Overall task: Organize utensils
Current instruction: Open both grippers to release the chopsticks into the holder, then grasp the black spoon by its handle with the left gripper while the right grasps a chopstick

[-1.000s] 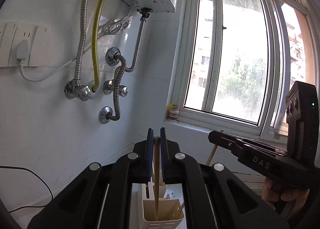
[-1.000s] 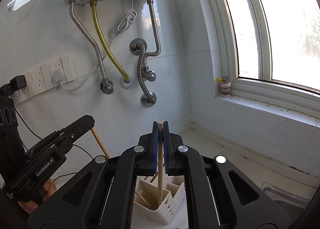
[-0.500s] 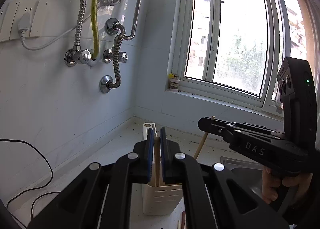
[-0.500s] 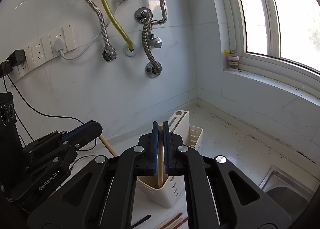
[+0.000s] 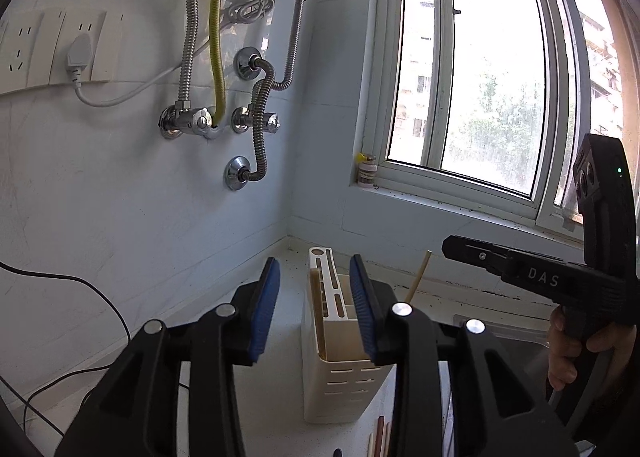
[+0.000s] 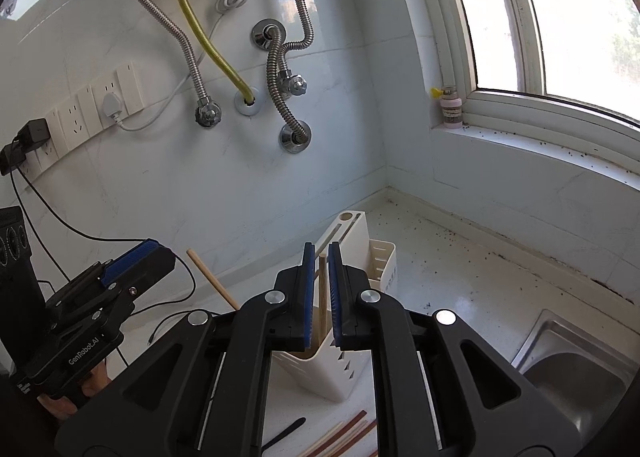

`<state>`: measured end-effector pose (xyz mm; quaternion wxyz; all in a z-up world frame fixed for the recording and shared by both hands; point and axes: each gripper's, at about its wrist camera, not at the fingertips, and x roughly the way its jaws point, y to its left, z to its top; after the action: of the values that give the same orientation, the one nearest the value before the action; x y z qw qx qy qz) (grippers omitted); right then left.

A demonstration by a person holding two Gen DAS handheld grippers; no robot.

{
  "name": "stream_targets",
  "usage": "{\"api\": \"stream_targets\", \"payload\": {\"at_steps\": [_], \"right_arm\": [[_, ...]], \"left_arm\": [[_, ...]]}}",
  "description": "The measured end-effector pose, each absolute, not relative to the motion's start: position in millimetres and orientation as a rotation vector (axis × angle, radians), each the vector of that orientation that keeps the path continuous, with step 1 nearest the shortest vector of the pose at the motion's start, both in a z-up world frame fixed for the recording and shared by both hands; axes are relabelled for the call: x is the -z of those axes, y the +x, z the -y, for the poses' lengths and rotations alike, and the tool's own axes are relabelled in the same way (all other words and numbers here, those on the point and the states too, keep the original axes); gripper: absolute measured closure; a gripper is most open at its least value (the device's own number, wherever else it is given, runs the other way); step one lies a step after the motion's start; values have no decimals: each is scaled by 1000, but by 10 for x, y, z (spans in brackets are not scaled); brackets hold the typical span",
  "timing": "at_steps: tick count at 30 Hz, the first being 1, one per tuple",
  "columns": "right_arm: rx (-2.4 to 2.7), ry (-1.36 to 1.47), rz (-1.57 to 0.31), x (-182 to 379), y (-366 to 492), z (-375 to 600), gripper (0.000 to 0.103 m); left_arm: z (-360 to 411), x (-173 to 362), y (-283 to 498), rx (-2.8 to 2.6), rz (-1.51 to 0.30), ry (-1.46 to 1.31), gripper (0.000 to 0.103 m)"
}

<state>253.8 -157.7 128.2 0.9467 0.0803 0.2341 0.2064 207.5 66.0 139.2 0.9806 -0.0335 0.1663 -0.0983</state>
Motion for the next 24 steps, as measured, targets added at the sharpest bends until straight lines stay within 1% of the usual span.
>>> {"api": "stream_targets", "payload": {"at_steps": [1,2,3,4,8,12,14,17,24], "right_arm": [[-417,176,-465,-1305,2490,1633,95],[-412,190,-454,-1320,2438,1699,90],[-406,210,-444,-1325,2386,1775,78],[-397,232,-442,-1313,2340,1854,75],[-370,318,-496,-1132,2240,2129,75],[-323,408,-595,-716,2182,2377,75],[-309,452,-666,-454,2192,2461,75],[-294,505,-769,-72,2224,2536,80],[-315,618,-912,527,2253,2621,80]], "left_arm": [[-660,-1410,2000,191,-327,-60,68],[-660,-1421,1934,192,-323,-57,68],[-659,-1420,1855,207,-322,-61,68],[-649,-1410,1784,223,-329,-60,68],[-557,-1248,1574,268,-391,-44,68],[-434,-951,1481,305,-483,-3,68],[-371,-772,1507,313,-542,22,68],[-306,-502,1581,334,-648,42,68],[-242,60,1789,361,-843,87,68]]}}
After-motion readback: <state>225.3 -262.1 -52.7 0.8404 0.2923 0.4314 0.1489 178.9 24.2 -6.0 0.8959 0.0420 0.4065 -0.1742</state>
